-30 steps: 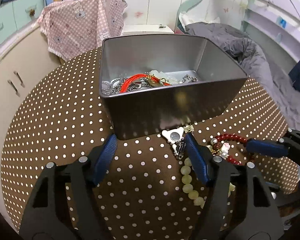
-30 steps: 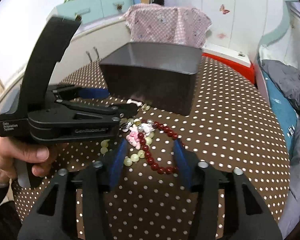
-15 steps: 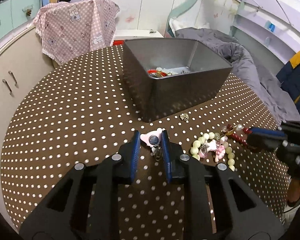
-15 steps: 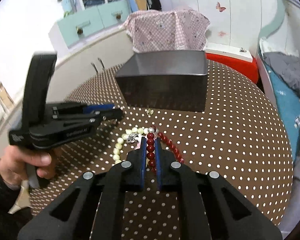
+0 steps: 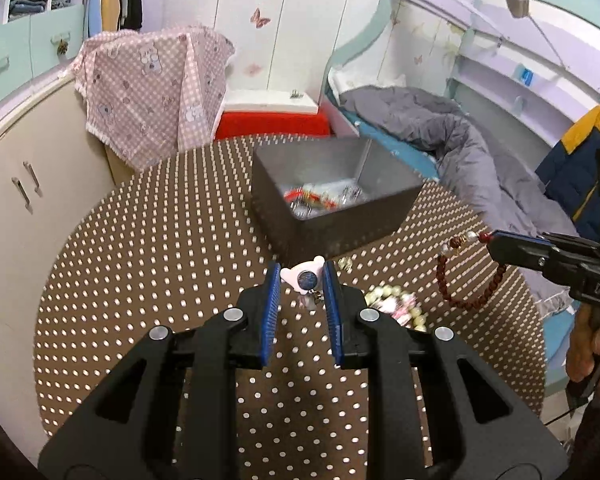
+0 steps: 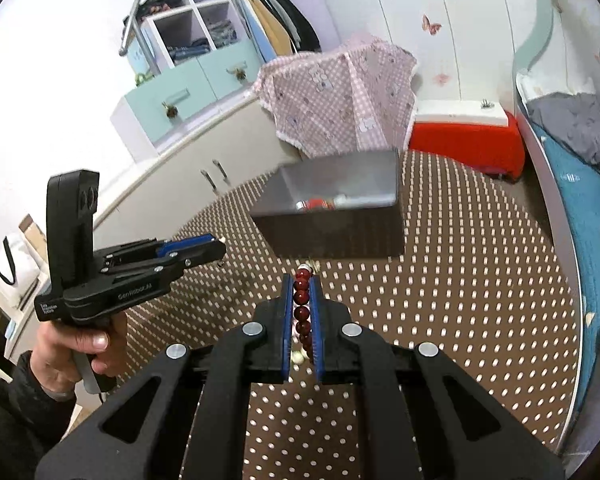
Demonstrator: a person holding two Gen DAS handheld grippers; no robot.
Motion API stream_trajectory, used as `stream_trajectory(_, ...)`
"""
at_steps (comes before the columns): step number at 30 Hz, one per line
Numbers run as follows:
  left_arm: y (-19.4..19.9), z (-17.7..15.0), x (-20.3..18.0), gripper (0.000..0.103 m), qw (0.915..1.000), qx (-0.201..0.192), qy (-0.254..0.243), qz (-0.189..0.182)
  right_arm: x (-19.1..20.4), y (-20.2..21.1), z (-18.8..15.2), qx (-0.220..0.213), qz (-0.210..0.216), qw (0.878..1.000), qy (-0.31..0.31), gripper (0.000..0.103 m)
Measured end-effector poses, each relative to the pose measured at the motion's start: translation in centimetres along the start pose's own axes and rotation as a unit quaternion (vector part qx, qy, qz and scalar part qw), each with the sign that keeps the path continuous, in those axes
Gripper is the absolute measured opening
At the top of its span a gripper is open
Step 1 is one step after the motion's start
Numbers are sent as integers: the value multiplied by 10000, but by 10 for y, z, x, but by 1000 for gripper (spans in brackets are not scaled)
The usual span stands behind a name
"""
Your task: Organize jewelry
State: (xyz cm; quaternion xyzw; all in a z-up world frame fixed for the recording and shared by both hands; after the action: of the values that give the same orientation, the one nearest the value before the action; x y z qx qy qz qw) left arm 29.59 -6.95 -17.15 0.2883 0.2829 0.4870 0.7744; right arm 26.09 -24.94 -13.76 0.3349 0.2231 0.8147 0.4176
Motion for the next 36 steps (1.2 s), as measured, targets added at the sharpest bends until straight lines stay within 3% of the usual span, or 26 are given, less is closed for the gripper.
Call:
stream_trajectory(11,44,72,-19,21,9967,-701,-257,-325,20,31,96,-704,-42,9962,510,7)
stream_trajectory(15,32,99,-23,22,9964,-704,-228,-423,11,11,124,-650,-155,9968,445,7)
stream_trajectory(19,2,111,-22,24,9984,-403,-120,-374,-9,-23,131,-352,-254,9989,196,7)
stream_trajectory(20,-5,112,-20,39,9988,-304,-98,-379,-15,-32,130,-258,-318,9991,124,7)
stream_trajectory(21,-13,112,-17,79,9992,-209,-46,-328,-20,-36,130,-226,-405,9989,68,9)
stream_trajectory(22,-15,112,-13,90,9993,-300,23,-217,-25,-42,129,-180,-451,9988,-26,11)
stream_trajectory(24,-16,111,-8,93,9991,-382,91,-151,-33,-45,126,-155,-510,9984,-202,24)
stream_trajectory(26,-20,107,0,93,9996,-225,184,34,-38,-39,123,-318,-678,9967,-318,78)
stream_trajectory(28,-16,106,7,94,9992,-293,272,44,-44,-29,121,-499,-775,9946,-478,96)
stream_trajectory(36,27,94,18,94,9958,-742,403,359,-43,-2,112,-720,-1045,9898,-648,96)
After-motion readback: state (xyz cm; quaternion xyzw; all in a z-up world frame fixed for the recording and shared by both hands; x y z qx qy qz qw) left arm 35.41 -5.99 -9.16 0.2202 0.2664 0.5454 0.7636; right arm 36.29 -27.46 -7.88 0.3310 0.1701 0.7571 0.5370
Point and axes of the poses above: each gripper's, at about its wrist camera, not at the fingertips, and y roughly against the way its jaws point, x to its left, z to its top, the point moved 6 cm from there along -y, roughly the way its jaws point, and after that the axes turned 5 degrees about x, right-handed, at the moved point
